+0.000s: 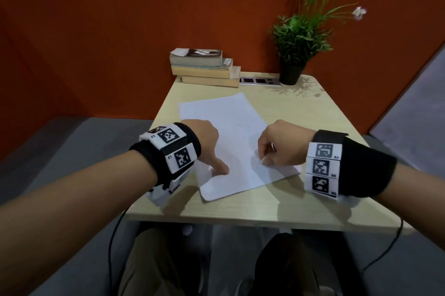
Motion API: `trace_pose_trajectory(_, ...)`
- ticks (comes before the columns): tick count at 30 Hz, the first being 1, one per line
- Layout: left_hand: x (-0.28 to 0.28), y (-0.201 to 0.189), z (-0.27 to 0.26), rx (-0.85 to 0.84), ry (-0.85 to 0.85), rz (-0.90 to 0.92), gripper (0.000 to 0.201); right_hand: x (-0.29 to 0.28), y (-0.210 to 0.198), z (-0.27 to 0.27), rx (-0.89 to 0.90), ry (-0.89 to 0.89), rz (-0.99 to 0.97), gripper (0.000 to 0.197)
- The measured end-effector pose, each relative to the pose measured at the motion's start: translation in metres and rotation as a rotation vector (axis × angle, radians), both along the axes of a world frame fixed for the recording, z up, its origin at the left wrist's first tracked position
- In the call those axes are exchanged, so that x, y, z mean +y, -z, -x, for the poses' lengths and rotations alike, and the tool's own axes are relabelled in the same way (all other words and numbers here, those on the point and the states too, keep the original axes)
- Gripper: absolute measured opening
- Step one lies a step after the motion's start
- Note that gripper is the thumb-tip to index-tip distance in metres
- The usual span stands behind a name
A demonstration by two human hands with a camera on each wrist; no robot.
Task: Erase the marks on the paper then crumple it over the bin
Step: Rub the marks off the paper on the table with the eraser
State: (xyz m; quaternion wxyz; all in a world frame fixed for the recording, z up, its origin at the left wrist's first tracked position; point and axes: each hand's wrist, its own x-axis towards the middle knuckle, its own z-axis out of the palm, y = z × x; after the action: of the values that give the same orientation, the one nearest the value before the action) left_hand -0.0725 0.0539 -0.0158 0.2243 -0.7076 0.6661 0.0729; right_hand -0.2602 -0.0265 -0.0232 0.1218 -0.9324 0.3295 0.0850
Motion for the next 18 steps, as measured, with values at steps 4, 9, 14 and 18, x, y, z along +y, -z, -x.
trace_pose_trajectory(4, -0.005, -0.001, -0.001, -0.041, 0.068, 0.124, 0.074, -0.008, 0.002, -0.003, -0.035, 0.035, 0.022, 0.003)
trace_pose_trajectory(9, -0.017, 0.024, -0.01, 0.368, 0.073, -0.049, 0.109, -0.012, 0.005, -0.007, -0.07, 0.072, 0.043, 0.004)
trace_pose_trajectory(14, -0.011, 0.042, -0.001, 0.317, 0.053, -0.02, 0.113, -0.023, 0.012, -0.005, -0.117, 0.164, 0.049, 0.007)
trace_pose_trajectory(18, -0.012, 0.034, 0.012, 0.235, 0.071, -0.081, 0.107, -0.023, 0.018, -0.004, -0.172, 0.2, 0.069, 0.009)
